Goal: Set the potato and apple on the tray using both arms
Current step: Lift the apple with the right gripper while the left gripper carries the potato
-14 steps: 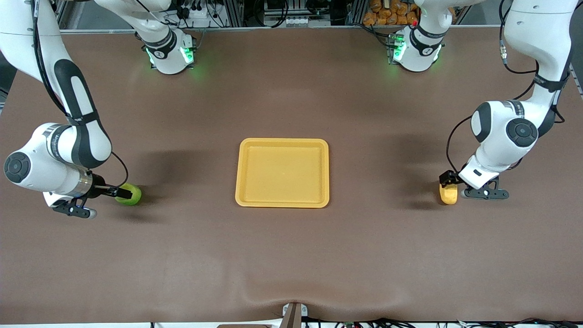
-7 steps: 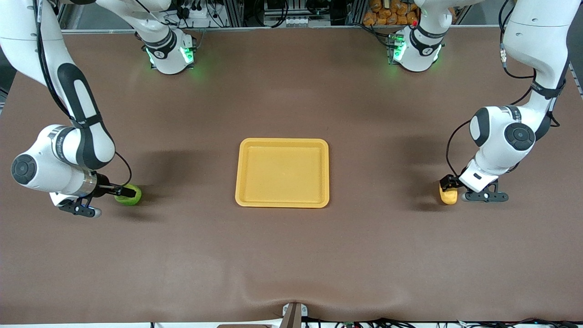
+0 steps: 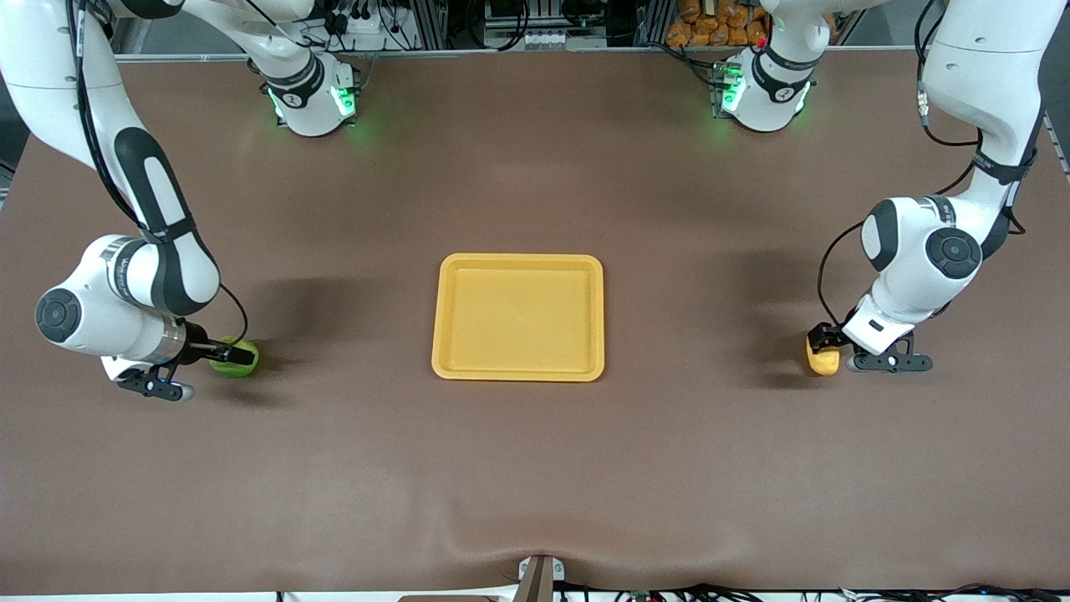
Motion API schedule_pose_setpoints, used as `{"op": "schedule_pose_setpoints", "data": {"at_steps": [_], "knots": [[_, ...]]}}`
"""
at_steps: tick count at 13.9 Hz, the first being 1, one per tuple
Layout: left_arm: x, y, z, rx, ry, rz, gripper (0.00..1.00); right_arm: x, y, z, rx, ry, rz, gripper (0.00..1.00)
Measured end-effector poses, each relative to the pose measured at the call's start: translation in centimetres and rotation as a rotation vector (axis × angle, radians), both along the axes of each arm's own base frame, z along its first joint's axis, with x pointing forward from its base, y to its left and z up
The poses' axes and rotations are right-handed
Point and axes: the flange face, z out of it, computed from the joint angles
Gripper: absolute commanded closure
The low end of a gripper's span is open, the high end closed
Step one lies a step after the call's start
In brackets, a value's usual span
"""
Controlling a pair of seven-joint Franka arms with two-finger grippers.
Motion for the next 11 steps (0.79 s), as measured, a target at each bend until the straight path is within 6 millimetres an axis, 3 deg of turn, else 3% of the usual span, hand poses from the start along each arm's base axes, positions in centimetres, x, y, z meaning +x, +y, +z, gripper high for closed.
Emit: {"op": "schedule_pose_setpoints", "data": {"at_steps": [1, 4, 7, 8, 11], "knots": [[0.0, 0.0, -0.1, -0.001, 0.001, 0.001, 0.16, 0.0, 0.0, -0.1, 0.001, -0.003, -0.002, 1.0], [0.0, -0.1, -0.4, -0.002, 0.005, 0.0, 0.21, 0.0, 0.0, 0.0, 0.006, -0.006, -0.01, 1.0], [0.1, -0.4, -1.0, -0.008, 0.013, 0.002, 0.32, 0.2, 0.1, 0.1, 0.01, -0.01, -0.013, 1.0], [0.1, -0.5, -1.1, -0.012, 0.015, 0.002, 0.38, 0.3, 0.2, 0.3, 0.011, -0.015, -0.012, 1.0], [0.2, -0.9, -1.2, -0.017, 0.016, 0.001, 0.69, 1.0, 0.2, 2.1, 0.01, -0.045, 0.009, 1.0]]}}
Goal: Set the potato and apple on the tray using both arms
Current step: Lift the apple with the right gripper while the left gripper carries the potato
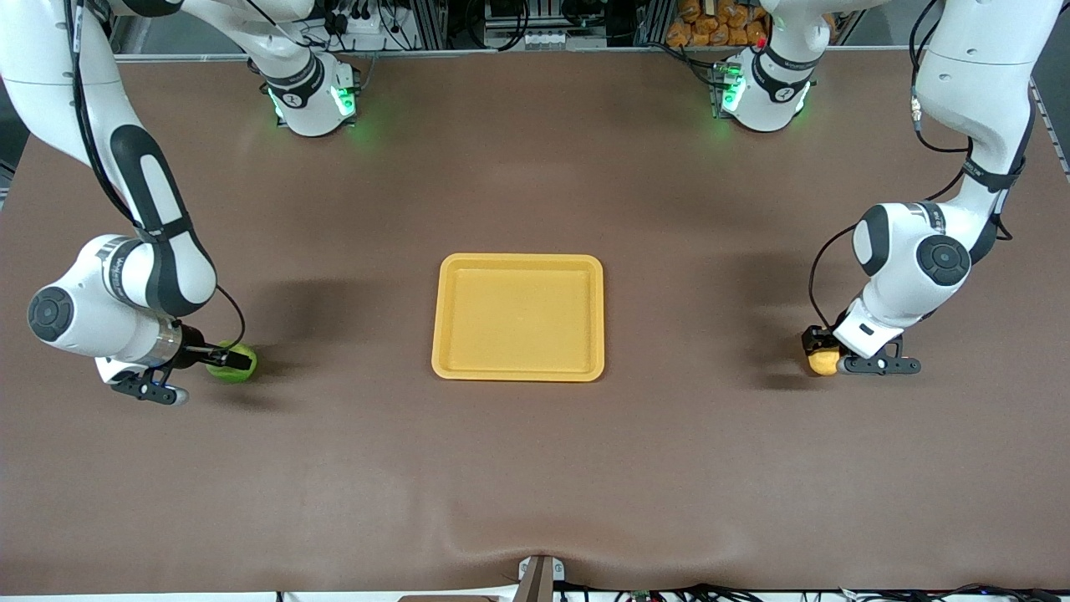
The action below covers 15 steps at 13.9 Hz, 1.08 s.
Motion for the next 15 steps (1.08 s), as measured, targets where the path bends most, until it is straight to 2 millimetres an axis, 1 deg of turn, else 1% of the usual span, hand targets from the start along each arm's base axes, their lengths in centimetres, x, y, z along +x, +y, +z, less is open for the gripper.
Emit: {"op": "schedule_pose_setpoints", "data": {"at_steps": [1, 3, 4, 6, 8, 10, 11, 13, 15], "knots": [[0.1, 0.0, 0.1, 0.0, -0.003, 0.0, 0.73, 0.3, 0.0, 0.9, 0.002, -0.007, 0.013, 1.0], [0.1, -0.1, 0.1, 0.0, -0.003, -0.001, 0.76, 0.7, 0.1, 3.0, 0.012, 0.003, 0.029, 1.0], [0.1, -0.2, 0.1, -0.001, -0.003, -0.003, 0.79, 1.0, 0.2, 3.9, 0.017, 0.011, 0.038, 1.0], [0.2, -1.1, 0.2, -0.011, -0.006, -0.002, 0.84, 1.3, 0.3, 5.2, 0.028, 0.029, 0.067, 1.0], [0.5, -2.8, 0.5, -0.027, -0.014, 0.0, 0.95, 1.5, 0.4, 5.9, 0.037, 0.051, 0.08, 1.0], [0.8, -3.8, 1.1, -0.035, -0.026, -0.006, 0.97, 1.7, 0.8, 6.7, 0.048, 0.069, 0.093, 1.0], [0.9, -4.2, 1.4, -0.037, -0.032, -0.011, 0.98, 1.9, 1.3, 7.3, 0.056, 0.075, 0.113, 1.0], [0.9, -5.5, 2.0, -0.048, -0.03, -0.009, 1.0, 2.3, 2.8, 8.5, 0.073, 0.067, 0.181, 1.0], [0.7, -7.0, 2.5, -0.058, -0.021, 0.001, 1.0, 2.6, 3.9, 9.3, 0.088, 0.051, 0.236, 1.0]]}}
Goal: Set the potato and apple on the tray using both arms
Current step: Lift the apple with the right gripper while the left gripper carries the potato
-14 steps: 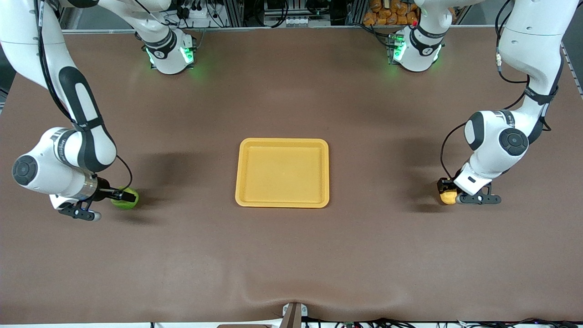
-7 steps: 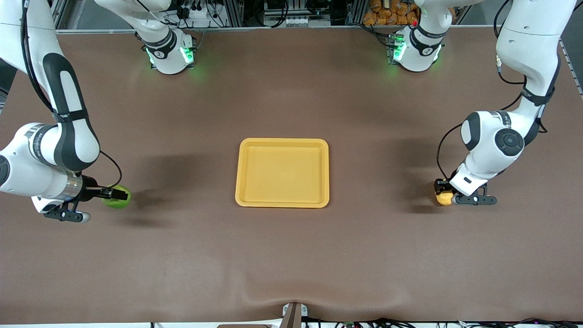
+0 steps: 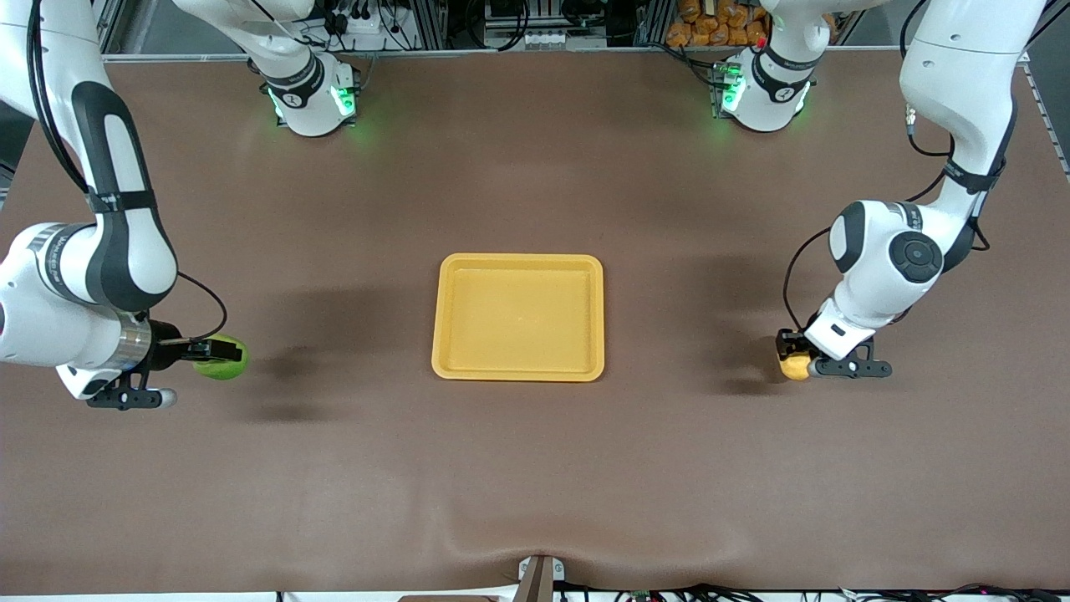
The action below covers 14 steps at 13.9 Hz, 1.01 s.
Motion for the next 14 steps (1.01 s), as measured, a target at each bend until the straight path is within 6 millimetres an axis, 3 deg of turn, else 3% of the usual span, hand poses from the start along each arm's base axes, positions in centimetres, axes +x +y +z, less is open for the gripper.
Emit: {"op": "schedule_pose_setpoints", "data": {"at_steps": [7, 11, 14], "knots": [[0.8, -5.1, 3.8, -0.007, 0.096, 0.029, 1.0, 0.7, 1.2, 2.5, 0.082, -0.107, 0.335, 1.0], [0.3, -10.1, 4.7, -0.014, 0.113, 0.032, 1.0, 1.6, 3.4, 4.8, 0.101, -0.167, 0.567, 1.0], [-0.4, -15.0, 5.7, -0.016, 0.112, 0.013, 1.0, 1.4, 6.3, 5.5, 0.13, -0.148, 0.686, 1.0]]}}
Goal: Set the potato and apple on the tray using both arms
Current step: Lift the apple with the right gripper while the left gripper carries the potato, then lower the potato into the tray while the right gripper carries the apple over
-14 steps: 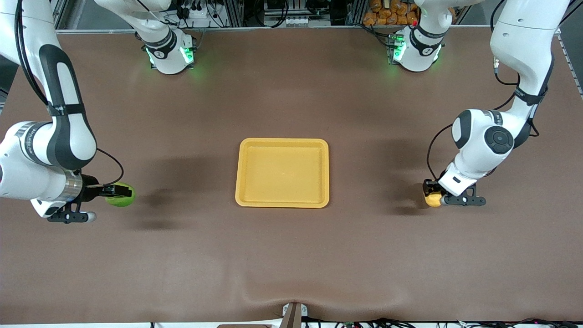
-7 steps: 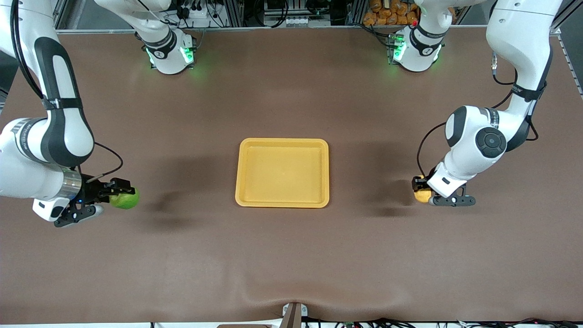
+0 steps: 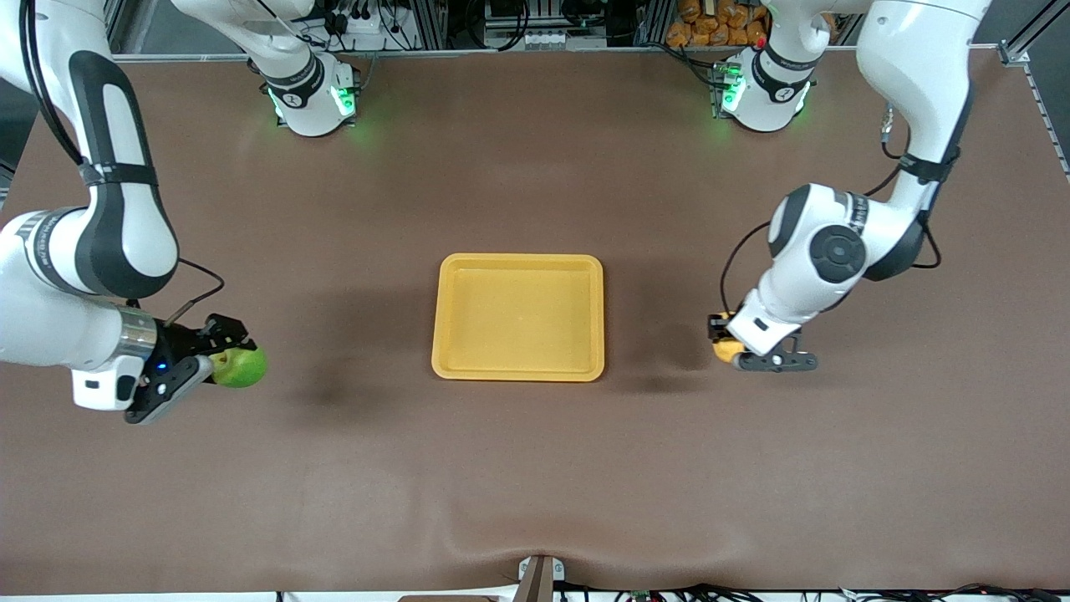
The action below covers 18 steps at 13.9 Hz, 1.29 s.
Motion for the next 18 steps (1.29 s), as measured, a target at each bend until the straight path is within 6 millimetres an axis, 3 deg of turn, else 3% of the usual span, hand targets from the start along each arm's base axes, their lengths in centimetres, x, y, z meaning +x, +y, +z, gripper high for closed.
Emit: {"op": "schedule_pose_setpoints", "data": {"at_steps": [5, 11, 13, 18], "knots": [[-1.9, -7.5, 1.4, -0.018, -0.015, 0.021, 1.0, 1.4, 4.9, 5.1, -0.002, -0.124, 0.208, 1.0], [-3.2, -14.8, 1.7, -0.049, -0.032, -0.023, 1.0, 0.8, 9.9, 6.9, -0.017, -0.155, 0.474, 1.0], [-3.4, -16.4, 1.3, -0.056, -0.03, -0.042, 1.0, 0.1, 12.6, 7.1, -0.011, -0.145, 0.532, 1.0], [-4.1, -20.4, 0.1, -0.073, -0.022, -0.041, 1.0, -3.0, 22.1, 8.1, -0.034, -0.153, 0.702, 1.0]]}}
